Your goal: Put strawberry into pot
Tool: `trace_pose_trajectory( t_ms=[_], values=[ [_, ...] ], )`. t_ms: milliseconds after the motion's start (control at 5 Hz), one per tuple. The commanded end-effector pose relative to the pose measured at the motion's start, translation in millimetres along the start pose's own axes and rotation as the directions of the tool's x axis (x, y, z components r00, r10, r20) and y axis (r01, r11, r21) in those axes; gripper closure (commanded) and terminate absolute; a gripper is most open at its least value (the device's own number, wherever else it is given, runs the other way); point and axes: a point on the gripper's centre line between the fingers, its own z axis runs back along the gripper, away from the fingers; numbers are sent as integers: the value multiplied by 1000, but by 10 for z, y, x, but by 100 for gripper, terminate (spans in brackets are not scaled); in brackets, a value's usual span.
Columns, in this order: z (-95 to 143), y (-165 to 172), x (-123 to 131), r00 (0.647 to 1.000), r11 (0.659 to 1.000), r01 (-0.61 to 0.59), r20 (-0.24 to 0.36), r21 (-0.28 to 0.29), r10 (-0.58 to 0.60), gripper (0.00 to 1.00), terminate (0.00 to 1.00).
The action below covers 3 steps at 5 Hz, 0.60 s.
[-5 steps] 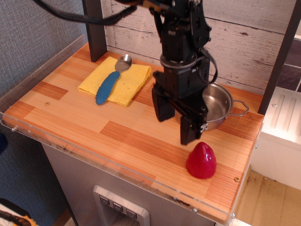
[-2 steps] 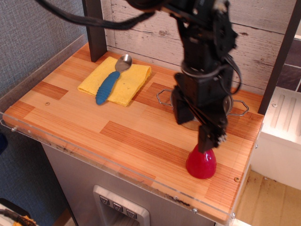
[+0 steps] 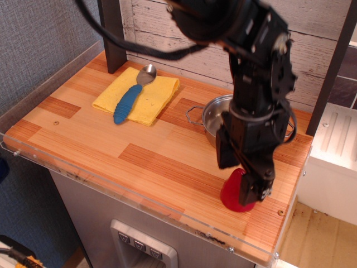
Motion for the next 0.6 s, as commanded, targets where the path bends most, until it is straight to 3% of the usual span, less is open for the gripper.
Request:
trace_pose_trajectory(
  t_ms=[0,200,400],
  values=[
    [-156,114,-45,1000,1000,-3,-6,-7,2,0,0],
    [-31,106,-44,999,1000,-5,34,-5,5,100,0],
    [342,150,-59,991,1000,-3,131,-19,6,100,0]
  ],
)
